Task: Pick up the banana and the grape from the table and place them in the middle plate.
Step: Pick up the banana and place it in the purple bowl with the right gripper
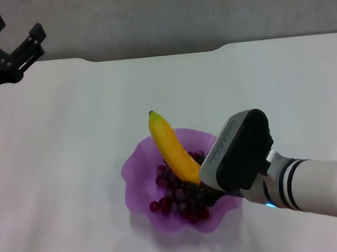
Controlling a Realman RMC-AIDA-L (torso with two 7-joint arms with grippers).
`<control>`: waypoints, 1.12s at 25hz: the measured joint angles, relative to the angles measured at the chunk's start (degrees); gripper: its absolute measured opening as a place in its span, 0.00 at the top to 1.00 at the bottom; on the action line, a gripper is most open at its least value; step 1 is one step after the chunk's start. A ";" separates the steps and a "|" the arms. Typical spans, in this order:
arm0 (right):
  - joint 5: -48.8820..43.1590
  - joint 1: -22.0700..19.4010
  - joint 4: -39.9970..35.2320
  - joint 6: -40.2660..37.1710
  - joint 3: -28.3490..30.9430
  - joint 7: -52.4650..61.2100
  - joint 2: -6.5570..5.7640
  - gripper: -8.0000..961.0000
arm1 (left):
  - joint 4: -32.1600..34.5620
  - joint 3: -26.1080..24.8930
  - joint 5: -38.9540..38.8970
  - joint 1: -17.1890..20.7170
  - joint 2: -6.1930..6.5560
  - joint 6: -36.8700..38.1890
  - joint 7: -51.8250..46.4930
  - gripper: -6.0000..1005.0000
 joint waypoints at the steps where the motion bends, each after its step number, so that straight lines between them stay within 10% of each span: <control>1: 0.00 0.04 -0.03 0.02 -0.02 0.00 0.10 0.42 | 0.01 0.01 0.00 0.02 0.00 -0.02 0.00 0.19; 19: 0.20 -0.20 0.00 -1.53 1.68 0.13 1.59 0.40 | 0.13 0.02 0.00 0.25 0.00 -0.08 0.00 0.19; 28: 0.17 0.15 0.36 -2.58 1.32 0.01 1.68 0.15 | 0.13 0.02 0.00 0.28 0.00 -0.07 0.00 0.19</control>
